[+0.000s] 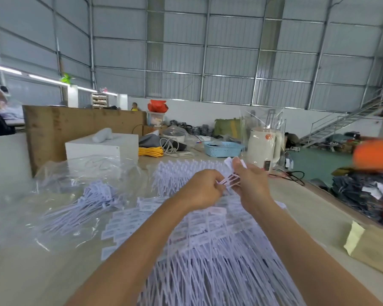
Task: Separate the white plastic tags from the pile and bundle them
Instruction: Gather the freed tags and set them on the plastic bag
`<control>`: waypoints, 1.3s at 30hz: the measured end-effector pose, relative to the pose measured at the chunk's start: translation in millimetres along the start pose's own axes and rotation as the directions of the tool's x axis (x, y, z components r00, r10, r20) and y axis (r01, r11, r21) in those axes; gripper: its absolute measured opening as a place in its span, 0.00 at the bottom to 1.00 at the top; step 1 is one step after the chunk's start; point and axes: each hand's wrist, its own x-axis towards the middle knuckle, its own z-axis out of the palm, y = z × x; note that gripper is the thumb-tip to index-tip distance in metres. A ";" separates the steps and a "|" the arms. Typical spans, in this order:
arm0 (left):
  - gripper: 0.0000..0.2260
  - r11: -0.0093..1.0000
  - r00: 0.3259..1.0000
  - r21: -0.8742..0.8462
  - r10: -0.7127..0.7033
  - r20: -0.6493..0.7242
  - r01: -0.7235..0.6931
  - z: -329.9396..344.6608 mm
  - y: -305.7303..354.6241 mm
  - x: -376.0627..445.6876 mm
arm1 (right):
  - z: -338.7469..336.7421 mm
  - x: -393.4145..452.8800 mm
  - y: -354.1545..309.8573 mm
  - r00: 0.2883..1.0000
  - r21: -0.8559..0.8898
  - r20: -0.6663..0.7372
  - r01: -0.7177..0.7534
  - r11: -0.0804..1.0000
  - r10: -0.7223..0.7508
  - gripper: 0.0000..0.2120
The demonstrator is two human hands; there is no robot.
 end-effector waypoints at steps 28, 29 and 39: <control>0.15 0.739 0.874 0.471 -0.359 -0.328 0.481 -129.4 -252.8 -72.0 | 214.8 3.1 112.5 0.796 -0.854 0.521 0.493 0.170 0.309 0.18; 0.14 0.712 0.879 0.518 -0.349 -0.325 0.474 -125.4 -255.1 -69.0 | 214.5 2.3 113.7 0.792 -0.851 0.526 0.481 0.212 0.310 0.16; 0.19 0.385 0.899 0.816 -0.259 -0.352 0.431 -112.2 -232.6 -62.8 | 201.8 -4.0 90.5 0.718 -0.764 0.633 0.520 0.382 0.289 0.18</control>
